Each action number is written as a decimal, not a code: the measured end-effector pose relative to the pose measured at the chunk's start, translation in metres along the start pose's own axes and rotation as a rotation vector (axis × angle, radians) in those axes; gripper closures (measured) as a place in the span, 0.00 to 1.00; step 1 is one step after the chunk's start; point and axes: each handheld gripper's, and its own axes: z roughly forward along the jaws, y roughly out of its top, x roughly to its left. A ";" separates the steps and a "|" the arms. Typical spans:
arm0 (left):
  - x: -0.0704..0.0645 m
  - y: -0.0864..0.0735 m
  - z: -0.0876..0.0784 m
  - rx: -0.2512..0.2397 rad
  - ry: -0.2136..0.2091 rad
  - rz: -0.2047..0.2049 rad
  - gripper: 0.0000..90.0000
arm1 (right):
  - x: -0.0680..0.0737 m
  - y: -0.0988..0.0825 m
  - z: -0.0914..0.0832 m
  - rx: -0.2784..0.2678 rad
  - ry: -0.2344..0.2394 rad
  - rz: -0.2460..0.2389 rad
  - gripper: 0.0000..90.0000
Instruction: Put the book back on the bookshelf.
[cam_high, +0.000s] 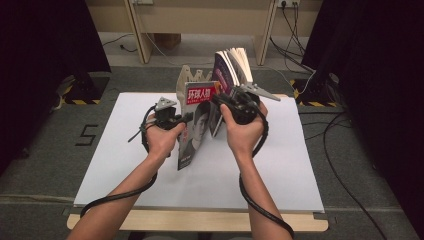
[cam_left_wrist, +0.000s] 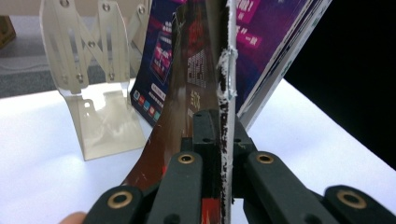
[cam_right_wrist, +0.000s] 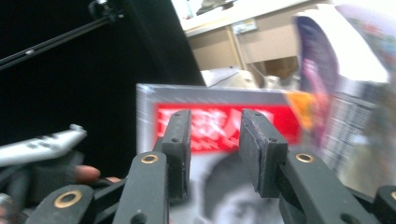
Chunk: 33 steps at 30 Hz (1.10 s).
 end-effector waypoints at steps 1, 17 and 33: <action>0.001 0.001 -0.002 -0.007 -0.002 -0.001 0.96 | -0.009 -0.004 -0.007 0.003 -0.020 0.008 0.72; 0.019 0.022 -0.022 -0.127 0.023 0.000 0.96 | -0.080 -0.070 -0.066 0.075 -0.183 0.059 0.72; 0.029 0.032 -0.021 -0.179 0.032 0.000 0.96 | -0.144 -0.143 -0.109 0.150 -0.411 0.074 0.71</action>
